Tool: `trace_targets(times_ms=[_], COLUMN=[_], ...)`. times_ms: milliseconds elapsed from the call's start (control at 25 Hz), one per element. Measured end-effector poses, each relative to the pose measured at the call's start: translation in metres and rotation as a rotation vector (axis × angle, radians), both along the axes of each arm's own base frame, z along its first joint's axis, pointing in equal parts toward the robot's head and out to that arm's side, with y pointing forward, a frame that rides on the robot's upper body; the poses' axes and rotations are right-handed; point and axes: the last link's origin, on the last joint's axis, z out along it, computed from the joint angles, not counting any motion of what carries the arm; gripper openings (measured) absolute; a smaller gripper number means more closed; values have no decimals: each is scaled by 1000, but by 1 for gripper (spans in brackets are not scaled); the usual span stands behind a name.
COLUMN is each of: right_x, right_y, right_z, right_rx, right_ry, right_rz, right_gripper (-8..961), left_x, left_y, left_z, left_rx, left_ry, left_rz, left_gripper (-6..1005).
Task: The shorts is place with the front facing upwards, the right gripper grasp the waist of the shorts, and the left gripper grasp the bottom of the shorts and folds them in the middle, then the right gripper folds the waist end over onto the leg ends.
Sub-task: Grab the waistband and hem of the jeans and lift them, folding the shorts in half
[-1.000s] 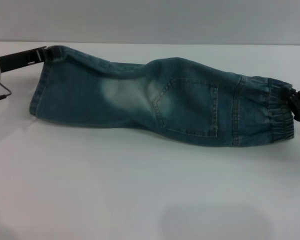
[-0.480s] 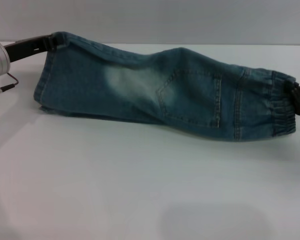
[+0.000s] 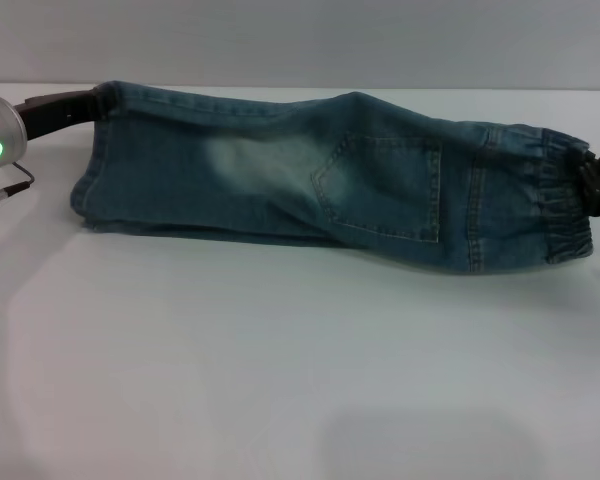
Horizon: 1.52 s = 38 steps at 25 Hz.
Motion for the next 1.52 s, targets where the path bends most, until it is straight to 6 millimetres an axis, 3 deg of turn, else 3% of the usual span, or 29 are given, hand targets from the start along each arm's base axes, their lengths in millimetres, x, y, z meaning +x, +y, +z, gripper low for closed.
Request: trace_targets(times_ms=[600,1040,1480,1520], right_x=[-8,-12,-11,-9], right_y=[8,9,27,28], right_z=[-8,-14,-9,-7], right_rx=[-22,-37,-117,-112], right_ry=[2,28,84,78], right_rz=[6,5,-131,-149], right_gripper=[1,0,1,2], left_x=[1,8,0,0], left_y=[6,-4,-17,-17], left_z=[-6,-6,-5,-4], left_rx=[87,178,210,212], left_ry=[74,105,86,82], left_rz=[27,-63,-79,-80], left_gripper=[155,349,813,813])
